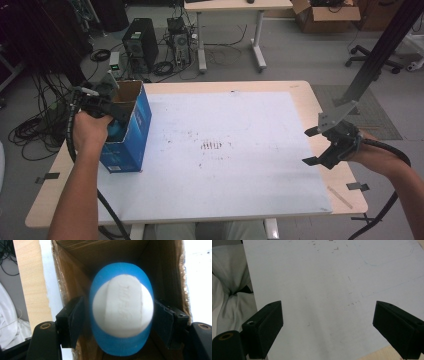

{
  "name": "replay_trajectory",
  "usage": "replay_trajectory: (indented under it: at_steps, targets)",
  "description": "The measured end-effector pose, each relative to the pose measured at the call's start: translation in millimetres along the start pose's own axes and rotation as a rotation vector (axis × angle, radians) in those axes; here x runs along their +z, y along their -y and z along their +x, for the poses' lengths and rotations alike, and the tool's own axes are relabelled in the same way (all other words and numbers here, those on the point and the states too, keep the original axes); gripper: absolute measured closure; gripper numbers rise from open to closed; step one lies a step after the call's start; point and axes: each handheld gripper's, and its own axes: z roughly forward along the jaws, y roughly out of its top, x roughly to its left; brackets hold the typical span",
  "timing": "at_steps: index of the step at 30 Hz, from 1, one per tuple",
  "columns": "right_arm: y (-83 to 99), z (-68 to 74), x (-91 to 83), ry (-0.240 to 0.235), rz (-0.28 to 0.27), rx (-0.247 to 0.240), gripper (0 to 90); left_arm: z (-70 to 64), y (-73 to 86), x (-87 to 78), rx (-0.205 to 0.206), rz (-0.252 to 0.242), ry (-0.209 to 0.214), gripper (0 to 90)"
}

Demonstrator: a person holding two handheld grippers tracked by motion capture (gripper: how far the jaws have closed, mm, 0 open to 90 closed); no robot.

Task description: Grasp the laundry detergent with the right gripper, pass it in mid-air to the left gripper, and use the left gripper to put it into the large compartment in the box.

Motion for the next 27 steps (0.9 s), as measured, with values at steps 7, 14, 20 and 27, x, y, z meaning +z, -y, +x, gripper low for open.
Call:
replay_trajectory:
  at_steps: [7, 14, 20, 27]
  targets:
    - [-2.0, 1.1, -0.9, 0.002, -0.002, -0.003, 9.0, 1.4, 0.0, -11.4, 0.004, -0.021, 0.006, 28.2]
    - [-2.4, 2.4, -3.9, 0.006, -0.005, -0.005, 9.0, 1.3, -0.9, -24.2, 0.013, -0.040, -0.006, 23.5]
    - [-3.0, 3.1, -5.9, 0.010, -0.005, -0.005, 9.0, -0.9, -2.5, -43.2, 0.028, -0.067, 0.005, 19.7]
    - [-5.2, 4.4, -7.5, 0.012, -0.006, -0.010, 9.0, -16.8, -5.5, -70.9, 0.099, -0.105, 0.036, 15.4]
